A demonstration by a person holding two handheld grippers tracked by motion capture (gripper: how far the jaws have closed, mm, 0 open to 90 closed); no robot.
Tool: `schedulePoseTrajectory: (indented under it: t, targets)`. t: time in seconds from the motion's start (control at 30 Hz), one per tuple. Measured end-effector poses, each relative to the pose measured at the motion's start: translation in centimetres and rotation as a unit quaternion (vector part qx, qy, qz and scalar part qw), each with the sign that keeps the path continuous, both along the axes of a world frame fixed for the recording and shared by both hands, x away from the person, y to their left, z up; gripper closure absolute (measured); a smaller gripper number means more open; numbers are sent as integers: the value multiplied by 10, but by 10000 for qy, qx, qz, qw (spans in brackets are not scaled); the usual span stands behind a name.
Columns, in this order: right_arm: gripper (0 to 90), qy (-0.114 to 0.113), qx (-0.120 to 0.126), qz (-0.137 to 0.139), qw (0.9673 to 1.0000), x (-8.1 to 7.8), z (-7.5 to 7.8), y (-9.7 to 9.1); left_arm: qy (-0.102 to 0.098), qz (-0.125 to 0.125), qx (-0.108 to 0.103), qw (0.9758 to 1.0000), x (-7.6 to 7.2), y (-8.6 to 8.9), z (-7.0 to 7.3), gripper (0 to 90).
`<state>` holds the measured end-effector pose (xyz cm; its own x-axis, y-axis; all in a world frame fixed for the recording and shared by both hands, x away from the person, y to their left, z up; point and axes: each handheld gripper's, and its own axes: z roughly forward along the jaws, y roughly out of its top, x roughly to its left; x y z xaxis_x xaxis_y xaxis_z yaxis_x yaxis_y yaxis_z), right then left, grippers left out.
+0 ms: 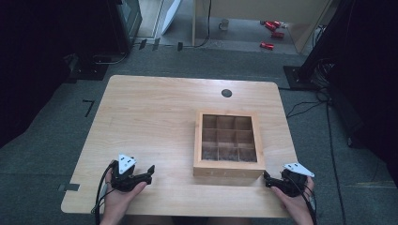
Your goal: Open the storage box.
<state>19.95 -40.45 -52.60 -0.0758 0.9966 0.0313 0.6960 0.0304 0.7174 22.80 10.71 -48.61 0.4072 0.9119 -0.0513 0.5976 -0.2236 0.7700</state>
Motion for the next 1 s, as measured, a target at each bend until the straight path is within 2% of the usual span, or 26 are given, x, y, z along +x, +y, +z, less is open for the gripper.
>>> schedulePoseTrajectory:
  t: [0.4,0.53,0.67,0.87,1.0]
  targets:
    - [52,-15,-10,-5,10000,0,0,0,-45,-388,-89,9992,2,-37,5,159]
    - [68,-31,-4,-11,10000,-1,0,0,-49,-469,-115,9988,2,-45,6,159]
    - [133,-51,-1,-29,10000,-3,2,-3,-89,-649,-143,9977,1,-60,9,161]
    - [140,-76,35,-59,9999,-5,6,-4,-78,-879,-225,9958,-2,-74,11,165]
    - [140,-194,13,-1,9998,-8,13,-1,-114,-1049,-265,9941,-5,-82,13,213]
